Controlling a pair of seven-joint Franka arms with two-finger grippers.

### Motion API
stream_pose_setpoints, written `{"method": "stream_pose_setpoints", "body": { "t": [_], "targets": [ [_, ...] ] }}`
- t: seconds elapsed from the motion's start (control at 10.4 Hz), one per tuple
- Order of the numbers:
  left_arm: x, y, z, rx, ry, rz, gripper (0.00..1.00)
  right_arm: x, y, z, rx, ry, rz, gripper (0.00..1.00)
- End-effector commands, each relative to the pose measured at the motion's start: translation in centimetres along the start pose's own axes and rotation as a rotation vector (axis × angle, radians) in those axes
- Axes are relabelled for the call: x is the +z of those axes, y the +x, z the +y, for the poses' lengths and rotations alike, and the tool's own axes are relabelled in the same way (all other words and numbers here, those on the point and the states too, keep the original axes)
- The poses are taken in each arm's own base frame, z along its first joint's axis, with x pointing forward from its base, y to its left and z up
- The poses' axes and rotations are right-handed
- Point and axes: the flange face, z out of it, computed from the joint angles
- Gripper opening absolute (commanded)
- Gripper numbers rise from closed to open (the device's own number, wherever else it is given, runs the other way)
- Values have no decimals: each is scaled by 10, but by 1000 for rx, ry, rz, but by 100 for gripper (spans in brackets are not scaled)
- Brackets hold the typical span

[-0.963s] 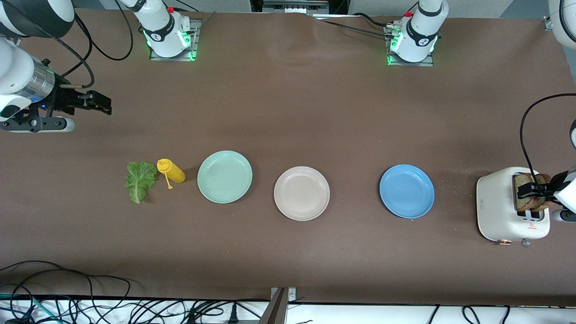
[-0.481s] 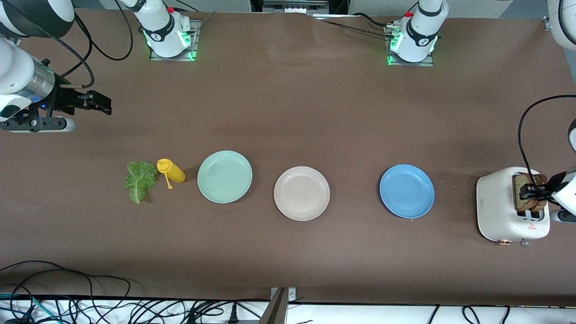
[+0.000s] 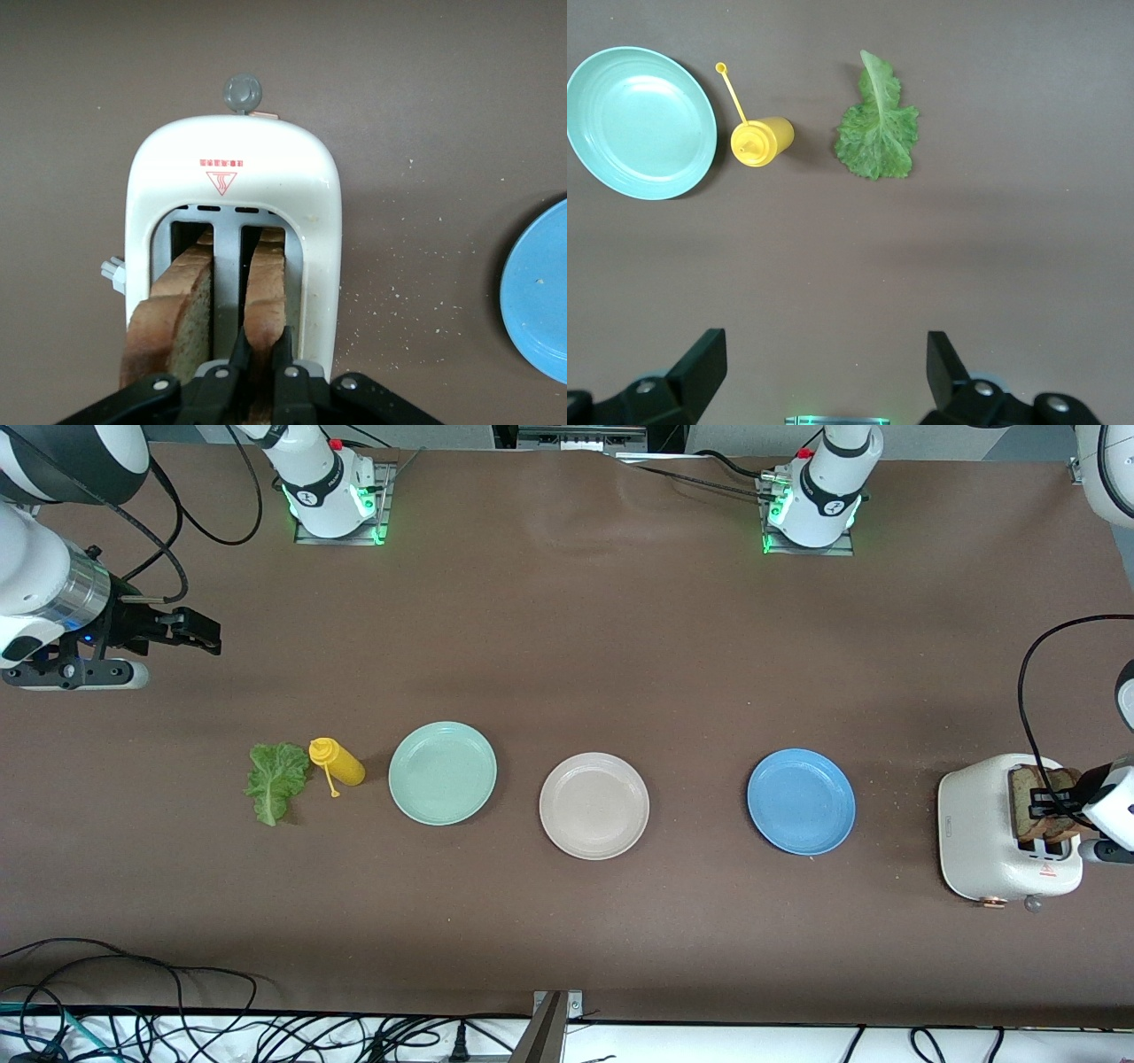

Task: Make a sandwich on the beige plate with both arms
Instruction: 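Grasp a bread slice in the toaster with the left gripper and lift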

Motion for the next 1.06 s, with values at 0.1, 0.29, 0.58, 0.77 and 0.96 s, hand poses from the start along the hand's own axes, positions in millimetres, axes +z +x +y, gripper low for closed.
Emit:
{"method": "stream_pose_setpoints", "body": {
  "t": [0.1, 0.29, 0.58, 0.77, 0.96],
  "targets": [
    [-23, 1, 3, 20, 11, -2, 0, 5, 5, -15, -29, 6, 4, 100],
    [-70, 0, 11, 20, -5, -1, 0, 5, 5, -16, -34, 4, 5, 100],
    [-125, -3, 58, 13, -74, -64, 0, 5, 5, -18, -42, 5, 3, 100],
    [-147, -7, 96, -71, -168, -74, 0, 11, 8, -23, -49, 4, -6, 100],
    [-156, 1, 153, -203, -286, -83, 0, 11, 8, -27, -57, 3, -6, 100]
  ]
}}
